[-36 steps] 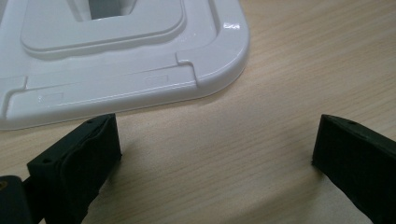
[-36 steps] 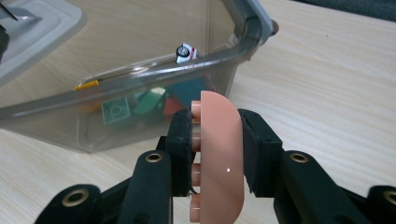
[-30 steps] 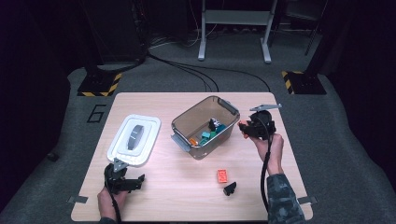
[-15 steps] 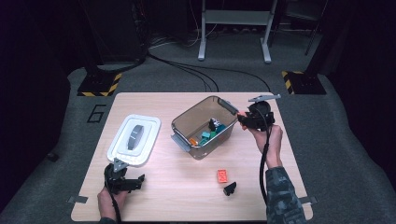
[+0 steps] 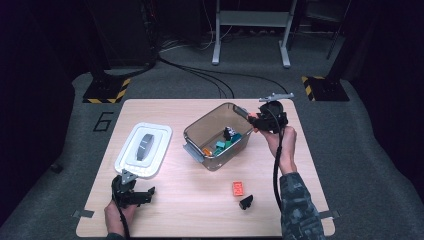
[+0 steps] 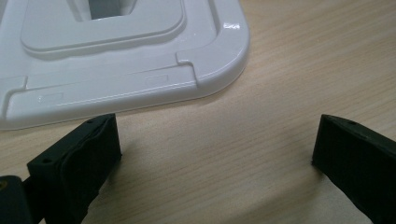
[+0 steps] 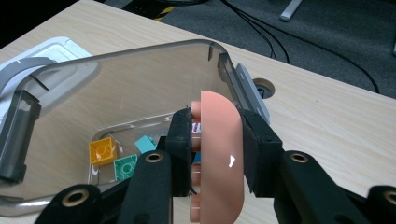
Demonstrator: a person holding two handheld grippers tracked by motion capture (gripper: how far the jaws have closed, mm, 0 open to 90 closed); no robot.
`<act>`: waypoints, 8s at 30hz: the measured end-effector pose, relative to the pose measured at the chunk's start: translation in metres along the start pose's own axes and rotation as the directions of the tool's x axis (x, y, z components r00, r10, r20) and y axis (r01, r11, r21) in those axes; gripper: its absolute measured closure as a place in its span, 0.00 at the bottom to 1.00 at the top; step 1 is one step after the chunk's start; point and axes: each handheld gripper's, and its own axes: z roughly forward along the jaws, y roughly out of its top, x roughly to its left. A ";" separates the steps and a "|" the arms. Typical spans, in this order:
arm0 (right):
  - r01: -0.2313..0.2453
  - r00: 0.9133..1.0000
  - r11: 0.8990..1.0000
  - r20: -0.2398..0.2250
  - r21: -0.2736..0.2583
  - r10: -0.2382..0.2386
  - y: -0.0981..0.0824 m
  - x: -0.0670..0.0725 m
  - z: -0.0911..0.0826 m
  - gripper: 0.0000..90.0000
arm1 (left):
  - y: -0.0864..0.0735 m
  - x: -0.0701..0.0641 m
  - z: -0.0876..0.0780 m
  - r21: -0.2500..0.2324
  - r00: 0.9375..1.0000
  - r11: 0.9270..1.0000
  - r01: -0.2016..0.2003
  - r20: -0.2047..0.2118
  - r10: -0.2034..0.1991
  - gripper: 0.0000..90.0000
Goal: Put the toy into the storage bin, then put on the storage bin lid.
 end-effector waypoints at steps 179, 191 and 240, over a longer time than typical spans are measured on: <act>-0.043 0.990 0.978 -0.122 0.204 0.069 -0.134 0.034 0.026 0.66 | 0.000 0.000 0.000 0.001 1.000 1.000 0.000 -0.001 0.000 0.01; -0.038 0.993 0.986 -0.102 0.160 0.055 -0.112 0.024 0.015 0.66 | 0.000 0.000 0.000 0.001 1.000 1.000 0.000 -0.001 0.000 0.01; 0.006 0.996 0.998 -0.085 0.056 -0.001 -0.032 0.015 -0.005 0.66 | 0.000 0.000 0.000 0.000 1.000 1.000 -0.004 0.004 0.004 0.01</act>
